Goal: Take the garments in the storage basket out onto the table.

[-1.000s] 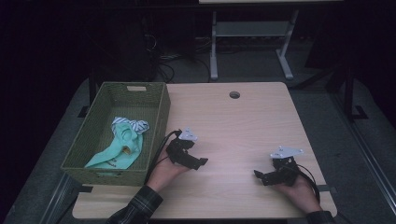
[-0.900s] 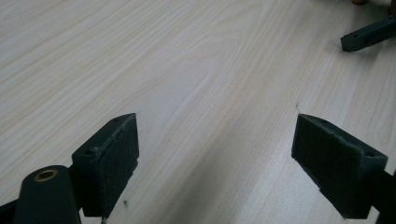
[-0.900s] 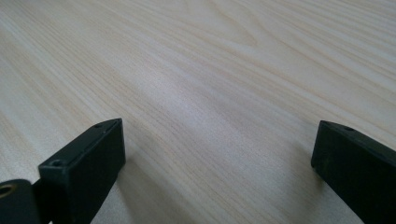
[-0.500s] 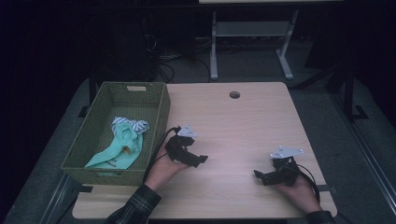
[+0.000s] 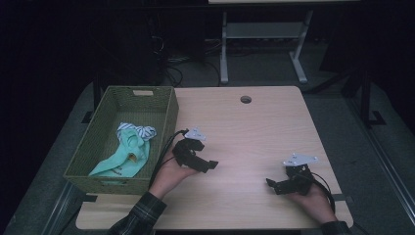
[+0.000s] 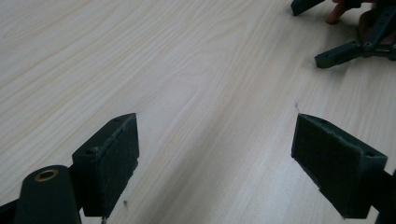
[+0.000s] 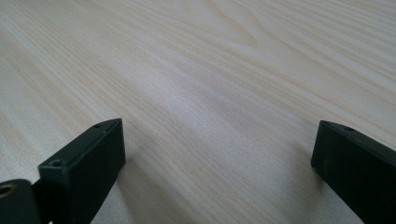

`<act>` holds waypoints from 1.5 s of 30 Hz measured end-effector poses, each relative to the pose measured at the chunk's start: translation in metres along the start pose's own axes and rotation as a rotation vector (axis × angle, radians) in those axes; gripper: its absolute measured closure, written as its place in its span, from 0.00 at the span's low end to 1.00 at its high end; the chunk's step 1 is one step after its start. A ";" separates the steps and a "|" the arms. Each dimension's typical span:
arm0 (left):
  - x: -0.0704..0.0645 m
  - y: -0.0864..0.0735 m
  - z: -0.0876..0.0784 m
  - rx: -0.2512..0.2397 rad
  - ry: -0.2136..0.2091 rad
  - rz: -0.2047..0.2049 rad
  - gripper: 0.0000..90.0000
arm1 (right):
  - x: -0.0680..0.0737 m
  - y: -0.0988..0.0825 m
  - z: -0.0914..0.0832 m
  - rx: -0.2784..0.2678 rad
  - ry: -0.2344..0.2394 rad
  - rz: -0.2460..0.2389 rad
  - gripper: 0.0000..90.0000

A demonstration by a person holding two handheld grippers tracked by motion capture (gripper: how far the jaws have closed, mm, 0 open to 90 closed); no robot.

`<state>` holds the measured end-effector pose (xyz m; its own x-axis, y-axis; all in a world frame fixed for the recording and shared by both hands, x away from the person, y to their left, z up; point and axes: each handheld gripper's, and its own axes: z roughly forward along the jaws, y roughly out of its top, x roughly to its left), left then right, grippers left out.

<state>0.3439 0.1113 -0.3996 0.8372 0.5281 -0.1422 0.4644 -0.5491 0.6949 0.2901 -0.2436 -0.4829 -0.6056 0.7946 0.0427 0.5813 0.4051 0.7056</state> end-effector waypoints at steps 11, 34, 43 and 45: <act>-0.001 0.011 -0.013 -0.009 -0.008 0.024 0.16 | 0.000 0.000 0.000 -0.001 -0.001 -0.001 0.03; 0.009 0.022 -0.036 -0.027 -0.023 0.023 0.16 | 0.000 0.000 0.000 0.001 0.001 -0.002 0.03; 0.018 0.020 -0.047 -0.026 -0.007 0.014 0.16 | 0.000 0.000 0.000 -0.001 0.000 -0.002 0.03; 0.021 0.019 -0.052 -0.021 -0.003 0.020 0.16 | 0.000 0.000 0.000 -0.001 0.000 -0.002 0.03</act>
<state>0.3550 0.1456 -0.3532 0.8471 0.5151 -0.1308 0.4418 -0.5458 0.7119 0.2901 -0.2437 -0.4830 -0.6065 0.7940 0.0415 0.5800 0.4062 0.7061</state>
